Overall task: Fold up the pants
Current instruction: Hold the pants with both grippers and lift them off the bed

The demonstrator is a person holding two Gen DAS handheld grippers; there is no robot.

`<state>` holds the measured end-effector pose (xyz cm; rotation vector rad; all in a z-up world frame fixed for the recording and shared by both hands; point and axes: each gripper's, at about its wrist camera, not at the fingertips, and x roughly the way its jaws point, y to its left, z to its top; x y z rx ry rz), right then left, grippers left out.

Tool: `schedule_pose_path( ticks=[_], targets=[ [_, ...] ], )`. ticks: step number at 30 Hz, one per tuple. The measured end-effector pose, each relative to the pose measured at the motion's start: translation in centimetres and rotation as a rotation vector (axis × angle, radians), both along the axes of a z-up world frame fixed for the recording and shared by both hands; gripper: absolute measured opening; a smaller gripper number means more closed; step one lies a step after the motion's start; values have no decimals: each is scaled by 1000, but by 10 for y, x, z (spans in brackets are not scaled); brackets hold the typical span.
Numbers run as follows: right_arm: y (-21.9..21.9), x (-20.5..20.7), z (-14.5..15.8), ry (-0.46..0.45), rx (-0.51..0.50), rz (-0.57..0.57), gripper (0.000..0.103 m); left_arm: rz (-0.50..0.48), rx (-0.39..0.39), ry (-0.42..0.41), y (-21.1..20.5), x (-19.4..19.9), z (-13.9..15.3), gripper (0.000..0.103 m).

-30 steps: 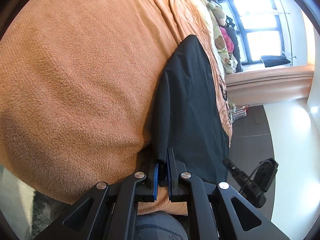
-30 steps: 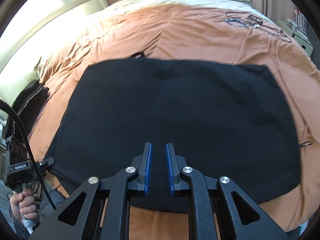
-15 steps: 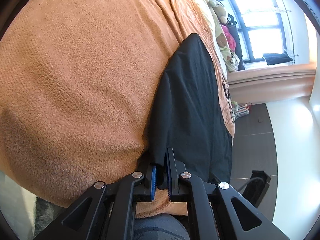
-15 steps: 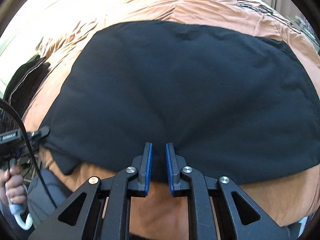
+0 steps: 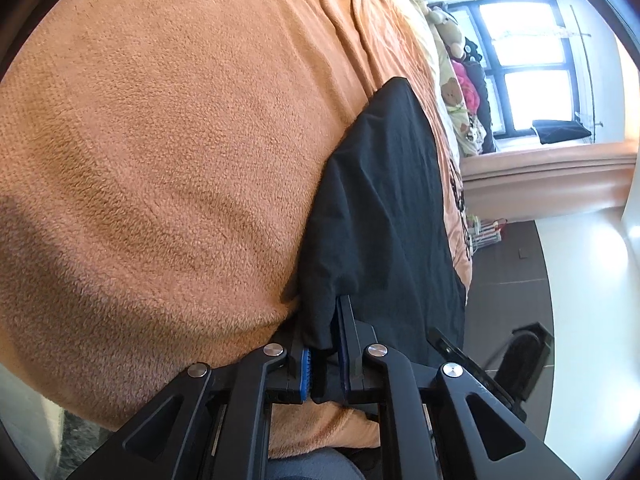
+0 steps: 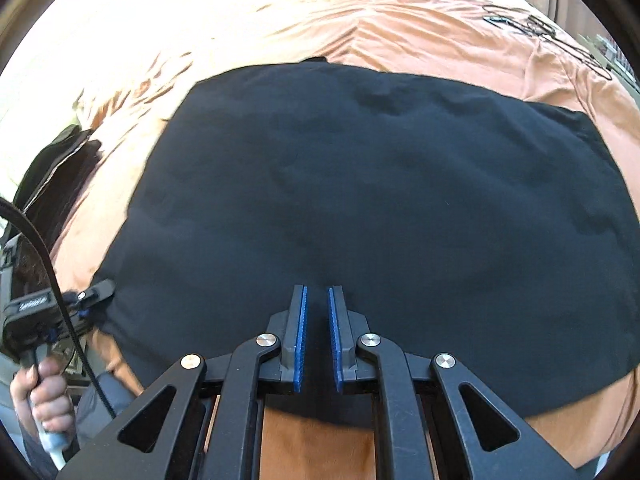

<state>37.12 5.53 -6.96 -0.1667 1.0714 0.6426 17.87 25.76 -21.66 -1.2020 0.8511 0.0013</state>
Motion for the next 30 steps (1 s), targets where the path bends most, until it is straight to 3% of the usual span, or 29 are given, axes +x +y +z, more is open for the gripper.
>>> schedule_pose_path(
  ticks=[25,30],
  targets=[
    [42,114,-13,-29,-24,-71,5,67,68,60,-6,8,8,12],
    [48,136,-15,-27,-20,-93,5,74,70,65,-5,11,8,18]
  ],
)
